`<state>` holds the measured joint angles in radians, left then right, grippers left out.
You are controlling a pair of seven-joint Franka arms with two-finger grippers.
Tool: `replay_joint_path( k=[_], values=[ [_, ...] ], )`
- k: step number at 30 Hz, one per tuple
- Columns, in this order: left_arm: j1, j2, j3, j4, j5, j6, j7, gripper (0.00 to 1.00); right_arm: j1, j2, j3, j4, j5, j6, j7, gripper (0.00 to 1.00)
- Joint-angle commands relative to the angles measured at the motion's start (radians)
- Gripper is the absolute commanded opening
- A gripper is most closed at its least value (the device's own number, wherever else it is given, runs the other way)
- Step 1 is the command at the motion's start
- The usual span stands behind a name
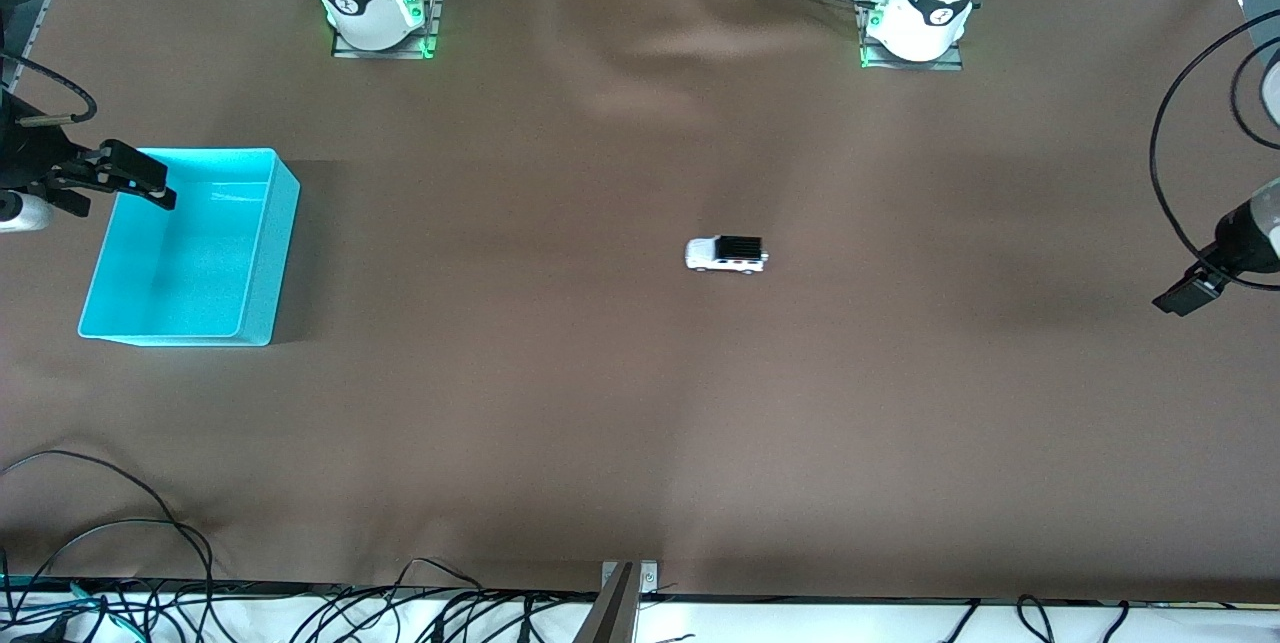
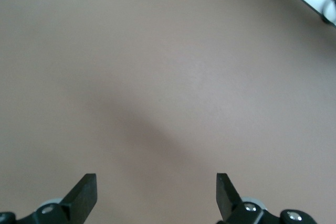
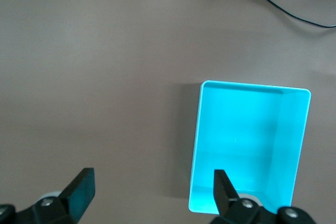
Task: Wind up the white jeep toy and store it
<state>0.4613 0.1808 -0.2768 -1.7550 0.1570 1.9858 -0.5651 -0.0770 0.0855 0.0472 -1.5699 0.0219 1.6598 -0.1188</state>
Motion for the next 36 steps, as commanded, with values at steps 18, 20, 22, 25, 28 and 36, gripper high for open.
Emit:
replay_joint_path(
  k=[18,20,22,25,28,36],
  values=[
    [-0.027,0.017,-0.036,0.239,-0.111,-0.237,0.481,1.00,-0.004,0.005,0.000,0.019,0.009,-0.014,-0.005,1.00],
    [-0.030,0.017,-0.045,0.244,-0.109,-0.237,0.475,1.00,-0.004,0.007,0.000,0.019,0.009,-0.014,-0.005,1.00],
    [-0.029,0.014,-0.047,0.241,-0.111,-0.240,0.475,1.00,-0.004,0.005,0.000,0.019,0.009,-0.014,-0.005,1.00],
    [-0.027,0.012,-0.047,0.241,-0.113,-0.243,0.475,1.00,-0.004,0.005,0.000,0.019,0.009,-0.014,-0.005,1.00],
    [-0.029,0.009,-0.050,0.233,-0.113,-0.245,0.475,1.00,-0.004,0.005,0.000,0.019,0.009,-0.014,-0.005,1.00],
    [-0.026,0.009,-0.056,0.230,-0.113,-0.245,0.485,1.00,-0.004,0.007,0.000,0.019,0.009,-0.012,-0.005,1.00]
  ],
)
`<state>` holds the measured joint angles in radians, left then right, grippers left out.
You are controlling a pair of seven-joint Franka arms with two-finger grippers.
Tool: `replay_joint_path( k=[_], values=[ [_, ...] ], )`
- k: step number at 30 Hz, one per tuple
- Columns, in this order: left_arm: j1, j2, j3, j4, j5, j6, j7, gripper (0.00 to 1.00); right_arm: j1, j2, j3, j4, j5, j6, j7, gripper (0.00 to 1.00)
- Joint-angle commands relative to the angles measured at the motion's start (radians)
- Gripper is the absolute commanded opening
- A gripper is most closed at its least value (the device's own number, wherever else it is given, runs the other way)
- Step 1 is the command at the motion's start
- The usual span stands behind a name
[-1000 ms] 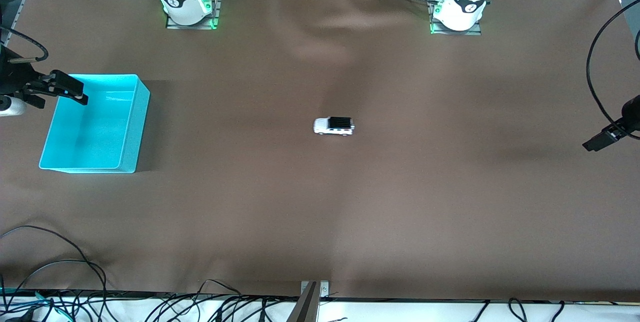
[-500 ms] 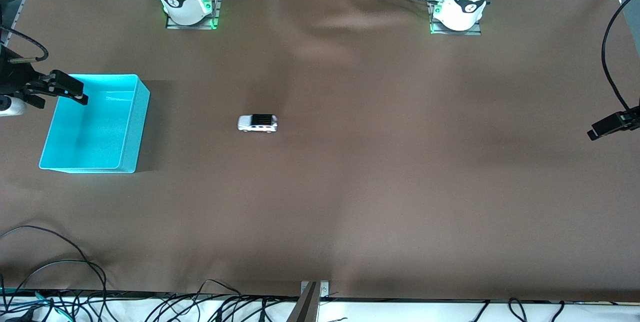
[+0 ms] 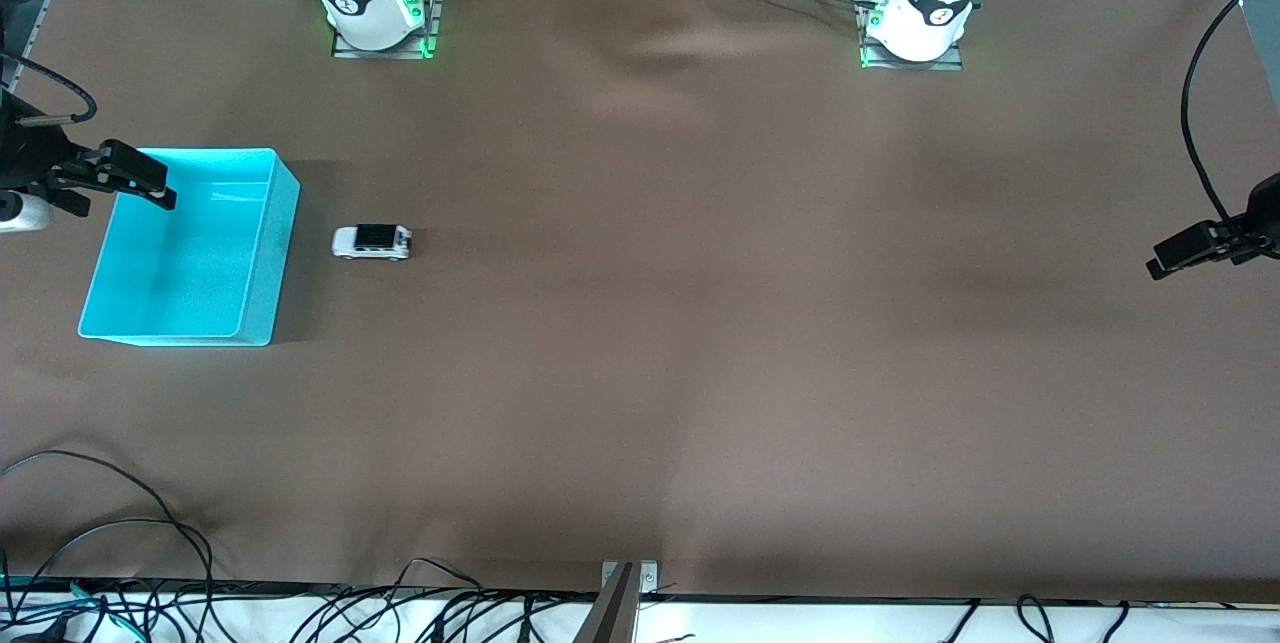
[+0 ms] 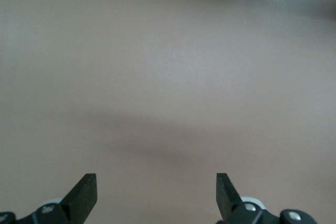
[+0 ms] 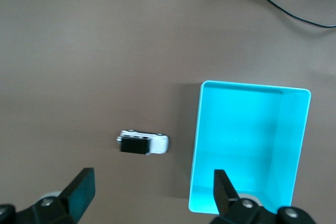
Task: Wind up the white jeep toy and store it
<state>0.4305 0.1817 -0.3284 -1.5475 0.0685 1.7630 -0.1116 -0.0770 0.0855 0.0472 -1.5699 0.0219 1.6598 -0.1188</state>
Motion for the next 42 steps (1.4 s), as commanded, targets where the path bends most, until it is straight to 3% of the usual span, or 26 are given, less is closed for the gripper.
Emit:
replay_joint_path(
  k=[1,42],
  values=[
    [0.004,0.009,-0.004,0.023,-0.024,-0.022,0.032,1.00,-0.004,0.005,0.000,0.019,0.009,-0.014,-0.005,1.00],
    [-0.006,0.016,-0.012,0.020,-0.033,-0.022,0.021,1.00,-0.006,0.007,-0.004,0.016,0.003,-0.028,-0.002,1.00]
  ],
)
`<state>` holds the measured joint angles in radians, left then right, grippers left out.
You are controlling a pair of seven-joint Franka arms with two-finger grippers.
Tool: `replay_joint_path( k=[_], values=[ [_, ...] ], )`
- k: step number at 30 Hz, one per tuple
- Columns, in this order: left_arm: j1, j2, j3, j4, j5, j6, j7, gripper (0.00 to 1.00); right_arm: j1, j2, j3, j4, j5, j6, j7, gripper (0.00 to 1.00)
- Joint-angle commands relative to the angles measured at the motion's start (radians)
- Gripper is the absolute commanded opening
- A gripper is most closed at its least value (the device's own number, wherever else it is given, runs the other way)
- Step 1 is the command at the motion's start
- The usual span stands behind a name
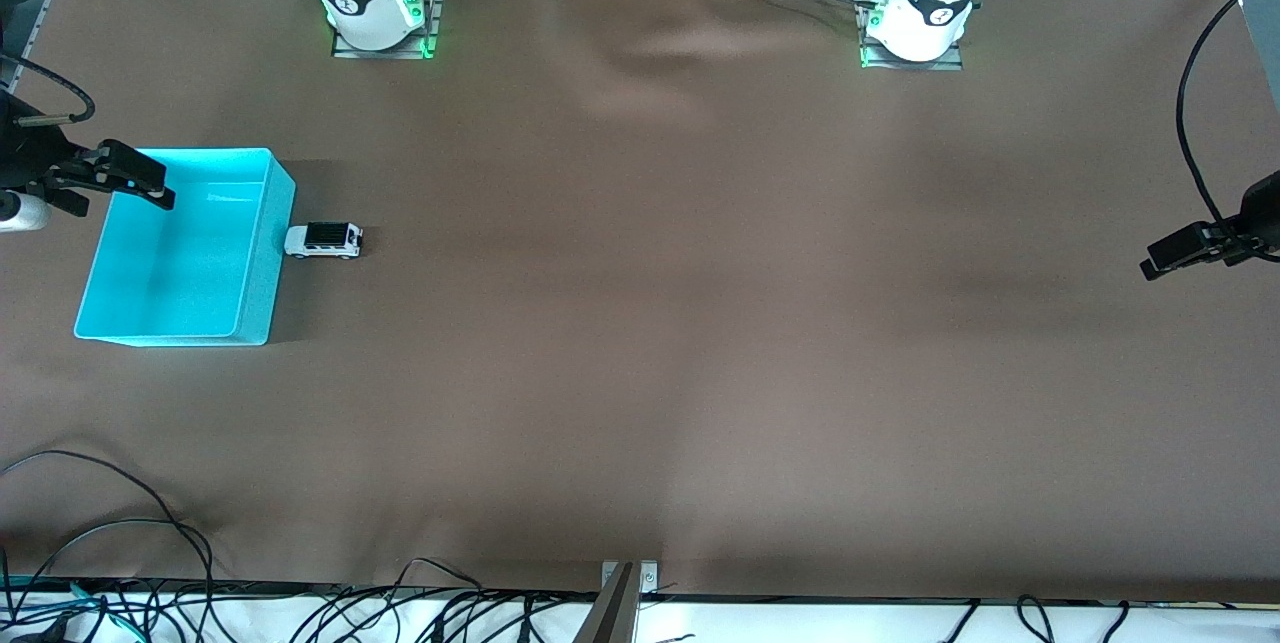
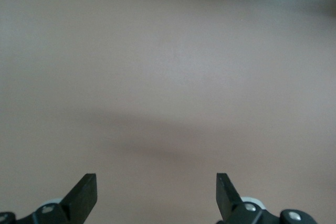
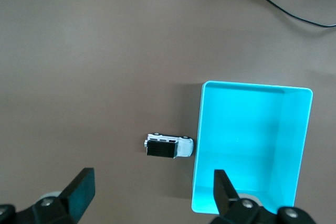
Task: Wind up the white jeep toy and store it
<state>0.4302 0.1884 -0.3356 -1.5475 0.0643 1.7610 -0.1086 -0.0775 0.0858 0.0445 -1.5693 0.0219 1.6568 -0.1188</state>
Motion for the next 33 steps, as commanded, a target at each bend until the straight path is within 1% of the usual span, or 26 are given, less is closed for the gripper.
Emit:
replay_joint_path(
  k=[1,18,24,30,33],
  values=[
    [-0.005,0.009,-0.007,0.020,-0.029,-0.020,0.018,1.00,-0.005,0.006,0.000,0.017,0.001,-0.026,0.002,1.00],
    [-0.005,0.011,-0.007,0.018,-0.029,-0.020,0.018,1.00,0.021,0.008,0.006,0.011,0.003,-0.037,0.028,1.00],
    [-0.005,0.011,-0.007,0.018,-0.029,-0.020,0.018,1.00,0.041,0.032,0.008,0.008,0.000,-0.032,0.067,1.00],
    [-0.005,0.011,-0.007,0.018,-0.029,-0.020,0.018,1.00,0.041,0.017,0.008,-0.052,0.001,-0.009,0.067,1.00],
    [-0.005,0.011,-0.007,0.018,-0.029,-0.020,0.018,1.00,0.042,-0.004,0.008,-0.118,0.001,0.052,0.067,1.00]
  ],
)
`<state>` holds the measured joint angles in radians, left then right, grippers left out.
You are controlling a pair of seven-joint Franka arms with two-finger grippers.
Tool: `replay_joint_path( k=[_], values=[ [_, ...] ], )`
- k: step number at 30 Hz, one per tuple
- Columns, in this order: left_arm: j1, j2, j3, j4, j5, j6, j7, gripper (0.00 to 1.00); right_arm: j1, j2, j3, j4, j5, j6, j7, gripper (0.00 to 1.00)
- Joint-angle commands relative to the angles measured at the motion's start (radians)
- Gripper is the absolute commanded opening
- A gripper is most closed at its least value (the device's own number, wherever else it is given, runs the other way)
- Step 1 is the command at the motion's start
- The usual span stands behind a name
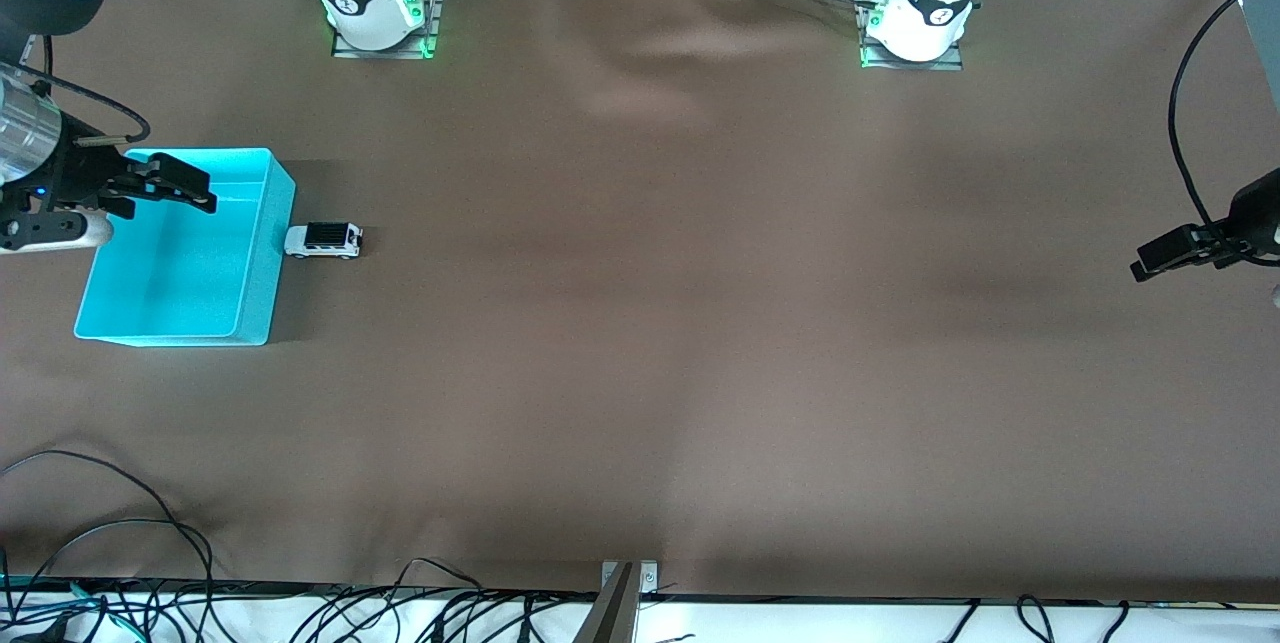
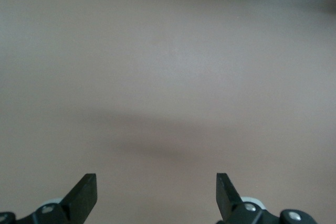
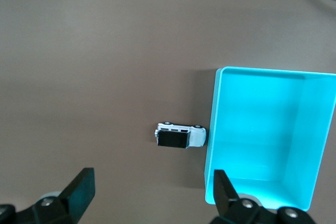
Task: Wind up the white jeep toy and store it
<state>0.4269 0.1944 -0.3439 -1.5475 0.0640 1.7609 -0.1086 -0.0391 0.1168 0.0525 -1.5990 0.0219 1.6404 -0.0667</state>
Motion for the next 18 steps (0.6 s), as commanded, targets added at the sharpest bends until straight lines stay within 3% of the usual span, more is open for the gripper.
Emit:
replay_joint_path(
  k=[1,18],
  values=[
    [-0.002,0.005,0.002,0.018,-0.029,-0.020,0.018,1.00,0.005,-0.045,0.000,-0.116,0.001,0.094,0.016,1.00],
    [-0.002,0.010,0.002,0.018,-0.029,-0.020,0.017,1.00,0.007,-0.075,0.032,-0.329,0.001,0.292,0.071,1.00]
  ],
)
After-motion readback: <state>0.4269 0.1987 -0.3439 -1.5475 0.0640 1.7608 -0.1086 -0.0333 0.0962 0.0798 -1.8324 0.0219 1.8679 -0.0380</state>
